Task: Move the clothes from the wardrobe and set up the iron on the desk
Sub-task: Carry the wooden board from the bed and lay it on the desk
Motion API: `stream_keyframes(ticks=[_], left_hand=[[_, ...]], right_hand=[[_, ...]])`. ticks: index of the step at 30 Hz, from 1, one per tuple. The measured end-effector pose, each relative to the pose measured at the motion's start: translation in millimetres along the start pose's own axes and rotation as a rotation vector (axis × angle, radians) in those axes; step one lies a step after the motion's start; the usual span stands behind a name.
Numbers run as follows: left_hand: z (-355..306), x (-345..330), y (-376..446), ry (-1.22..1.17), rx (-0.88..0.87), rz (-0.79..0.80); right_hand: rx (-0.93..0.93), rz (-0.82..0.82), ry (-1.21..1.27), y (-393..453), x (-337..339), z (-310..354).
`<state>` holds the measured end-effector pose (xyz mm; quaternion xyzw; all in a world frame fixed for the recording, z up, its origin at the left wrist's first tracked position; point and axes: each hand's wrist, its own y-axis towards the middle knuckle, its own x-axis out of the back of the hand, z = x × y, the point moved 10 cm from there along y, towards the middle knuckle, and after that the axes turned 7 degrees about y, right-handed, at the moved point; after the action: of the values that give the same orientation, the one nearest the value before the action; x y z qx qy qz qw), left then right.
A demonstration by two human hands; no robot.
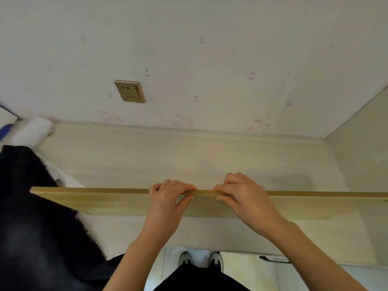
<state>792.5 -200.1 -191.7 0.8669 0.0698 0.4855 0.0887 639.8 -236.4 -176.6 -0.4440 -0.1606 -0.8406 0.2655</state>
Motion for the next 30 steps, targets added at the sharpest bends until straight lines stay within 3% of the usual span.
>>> stream_keyframes(ticks=[7,14,23,30], left_hand=[[8,3,7,0.043,-0.014,-0.031],[-4,-3,19,0.317,-0.127,-0.195],[44,-58,26,0.494,-0.072,0.018],[80,-81,42,0.507,-0.011,0.073]], right_hand=[[-0.014,0.009,-0.007,14,-2,-2],[-0.086,0.016,-0.022,48,1,-19],[-0.147,0.111,-0.077,93,-13,-44],[-0.220,0.177,-0.219,126,-40,-76]])
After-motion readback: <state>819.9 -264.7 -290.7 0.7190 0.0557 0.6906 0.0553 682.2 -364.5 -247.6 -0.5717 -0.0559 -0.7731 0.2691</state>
